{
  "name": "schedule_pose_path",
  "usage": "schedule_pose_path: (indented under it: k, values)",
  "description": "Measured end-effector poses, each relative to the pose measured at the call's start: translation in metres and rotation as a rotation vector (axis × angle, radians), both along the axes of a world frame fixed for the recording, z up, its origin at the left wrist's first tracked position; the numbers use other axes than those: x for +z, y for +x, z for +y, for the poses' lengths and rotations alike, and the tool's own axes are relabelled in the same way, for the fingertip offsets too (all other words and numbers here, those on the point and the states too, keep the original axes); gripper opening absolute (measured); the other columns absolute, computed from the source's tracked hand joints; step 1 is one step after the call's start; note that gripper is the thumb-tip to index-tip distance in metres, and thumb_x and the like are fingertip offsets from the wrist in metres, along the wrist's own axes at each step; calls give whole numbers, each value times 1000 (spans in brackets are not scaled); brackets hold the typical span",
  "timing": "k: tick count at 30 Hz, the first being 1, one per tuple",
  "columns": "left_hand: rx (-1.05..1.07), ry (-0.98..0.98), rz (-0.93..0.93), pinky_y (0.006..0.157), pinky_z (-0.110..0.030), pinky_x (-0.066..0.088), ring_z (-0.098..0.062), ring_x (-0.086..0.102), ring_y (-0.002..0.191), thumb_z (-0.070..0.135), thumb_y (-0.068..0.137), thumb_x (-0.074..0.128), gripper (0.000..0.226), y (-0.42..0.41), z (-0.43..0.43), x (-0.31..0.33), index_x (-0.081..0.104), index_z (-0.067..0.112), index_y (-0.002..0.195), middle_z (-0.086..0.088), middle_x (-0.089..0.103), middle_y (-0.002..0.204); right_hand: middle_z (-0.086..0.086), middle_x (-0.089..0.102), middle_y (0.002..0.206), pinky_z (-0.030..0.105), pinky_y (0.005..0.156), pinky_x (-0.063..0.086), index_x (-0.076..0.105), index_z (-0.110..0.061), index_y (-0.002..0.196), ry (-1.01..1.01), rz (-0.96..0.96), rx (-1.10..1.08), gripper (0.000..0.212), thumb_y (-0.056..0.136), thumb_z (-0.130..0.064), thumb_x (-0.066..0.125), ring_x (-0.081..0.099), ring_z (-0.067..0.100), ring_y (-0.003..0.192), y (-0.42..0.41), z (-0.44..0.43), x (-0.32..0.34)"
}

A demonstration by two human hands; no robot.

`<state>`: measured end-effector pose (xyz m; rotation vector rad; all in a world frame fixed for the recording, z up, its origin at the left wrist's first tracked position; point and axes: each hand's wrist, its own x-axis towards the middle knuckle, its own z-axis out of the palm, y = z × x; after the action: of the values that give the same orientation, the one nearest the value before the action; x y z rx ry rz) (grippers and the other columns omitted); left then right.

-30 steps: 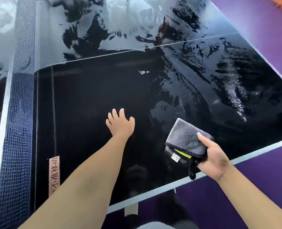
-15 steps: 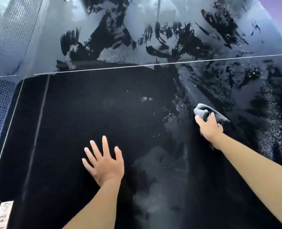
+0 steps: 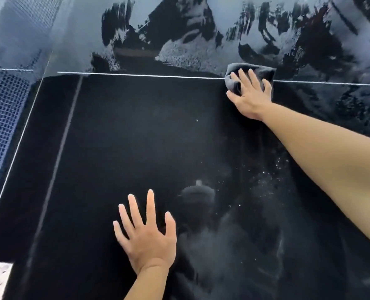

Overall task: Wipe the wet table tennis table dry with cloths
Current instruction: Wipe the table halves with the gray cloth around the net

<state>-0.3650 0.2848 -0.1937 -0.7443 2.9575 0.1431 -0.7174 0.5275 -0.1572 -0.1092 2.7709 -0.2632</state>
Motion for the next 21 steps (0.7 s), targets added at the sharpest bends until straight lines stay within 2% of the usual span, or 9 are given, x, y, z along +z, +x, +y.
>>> schedule_pose_path:
  k: [5, 10, 13, 16, 21]
  values:
    - [11, -5, -16, 122, -56, 12, -30, 10, 155, 59, 93, 25, 68, 0, -1, -1, 19, 40, 158, -5, 16, 168, -12, -1, 167, 45, 120, -7, 7, -40, 157, -41, 5, 257, 62, 102, -53, 30, -10, 10, 153, 20, -42, 5]
    - [28, 9, -46, 123, -55, 8, -29, 4, 156, 61, 93, 18, 68, -2, -1, 3, 11, 43, 159, -3, 9, 169, -19, -6, 165, 42, 121, -9, 6, -46, 156, -121, -106, 511, 59, 104, -47, 34, -14, 6, 151, 84, -51, 10]
    - [33, 45, -70, 123, -54, 3, -28, -3, 156, 62, 92, 12, 69, -4, 0, 7, 4, 45, 158, -2, 2, 170, -22, -10, 163, 38, 119, -13, 2, -48, 155, -136, -119, 498, 59, 104, -47, 33, -18, 3, 149, 142, -39, 13]
    - [31, 80, -83, 123, -55, 0, -28, -8, 155, 63, 92, 7, 69, -4, -1, 11, -1, 45, 158, -2, -3, 170, -26, -20, 159, 38, 120, -15, -4, -49, 154, -131, -150, 462, 61, 104, -49, 31, -25, 2, 146, 217, -33, 15]
    - [-5, 139, -56, 122, -58, 0, -32, -7, 155, 60, 96, 16, 67, -3, -3, 12, 3, 42, 159, -5, -3, 169, -26, -31, 156, 35, 115, -26, -16, -50, 151, -137, -245, 398, 65, 104, -51, 28, -37, 1, 141, 362, -41, 21]
